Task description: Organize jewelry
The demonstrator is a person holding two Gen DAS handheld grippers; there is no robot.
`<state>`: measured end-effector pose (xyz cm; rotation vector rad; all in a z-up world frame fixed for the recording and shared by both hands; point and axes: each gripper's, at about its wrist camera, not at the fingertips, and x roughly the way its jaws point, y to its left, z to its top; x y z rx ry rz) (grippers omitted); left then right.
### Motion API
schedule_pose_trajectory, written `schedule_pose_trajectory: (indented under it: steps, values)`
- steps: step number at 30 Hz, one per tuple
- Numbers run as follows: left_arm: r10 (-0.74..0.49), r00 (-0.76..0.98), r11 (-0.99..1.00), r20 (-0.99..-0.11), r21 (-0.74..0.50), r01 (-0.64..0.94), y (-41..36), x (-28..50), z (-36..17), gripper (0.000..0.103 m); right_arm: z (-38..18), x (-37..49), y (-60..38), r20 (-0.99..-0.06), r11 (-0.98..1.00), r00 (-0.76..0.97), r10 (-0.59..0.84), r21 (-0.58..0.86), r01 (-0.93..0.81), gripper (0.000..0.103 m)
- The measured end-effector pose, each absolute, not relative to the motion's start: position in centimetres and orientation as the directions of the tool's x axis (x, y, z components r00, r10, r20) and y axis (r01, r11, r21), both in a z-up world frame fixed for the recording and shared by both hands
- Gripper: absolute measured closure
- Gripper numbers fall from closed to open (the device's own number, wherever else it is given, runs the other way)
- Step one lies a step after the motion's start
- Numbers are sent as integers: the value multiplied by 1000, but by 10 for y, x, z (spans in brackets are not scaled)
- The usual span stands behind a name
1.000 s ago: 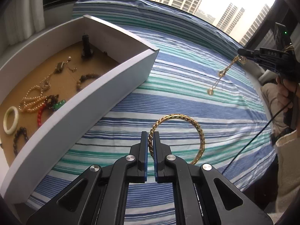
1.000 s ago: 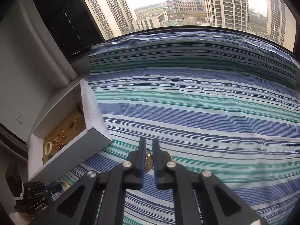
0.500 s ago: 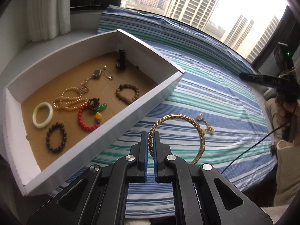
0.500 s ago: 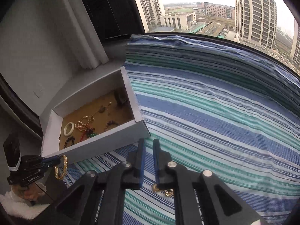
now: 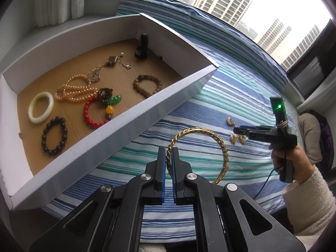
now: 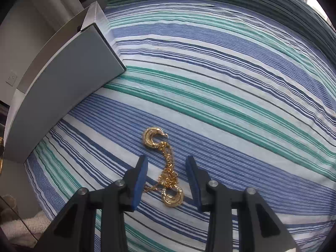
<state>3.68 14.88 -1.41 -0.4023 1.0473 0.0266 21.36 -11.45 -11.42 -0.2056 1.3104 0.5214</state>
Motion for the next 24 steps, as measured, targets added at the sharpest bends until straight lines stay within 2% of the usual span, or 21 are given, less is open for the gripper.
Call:
schedule_pose_trajectory:
  steps: [1, 2, 3, 7, 14, 20, 24]
  values:
    - [-166, 505, 927, -847, -309, -213, 149, 37, -15, 100, -117, 207, -108, -958, 858, 177, 224, 107, -502, 72]
    - [-165, 502, 928, -849, -306, -214, 149, 38, -16, 100, -116, 200, -102, -960, 846, 219, 176, 33, -533, 87]
    - [-165, 499, 928, -851, -306, -215, 149, 39, -17, 100, -116, 195, -99, -958, 838, 259, 119, -43, -544, 97]
    - [-162, 500, 928, -851, -304, -215, 150, 38, -15, 100, -96, 188, -104, -950, 854, 253, 180, 23, -520, 98]
    - [-155, 528, 923, -835, -313, -225, 165, 36, 6, 100, 2, 170, -113, -865, 822, 264, 426, 247, -513, 98]
    - [-167, 537, 902, -827, -348, -255, 197, 32, 30, 100, 78, 171, -88, -789, 758, 302, 535, 289, -585, 98]
    - [-95, 557, 900, -825, -310, -307, 228, 28, 48, 100, 113, 174, -53, -747, 709, 317, 584, 279, -648, 98]
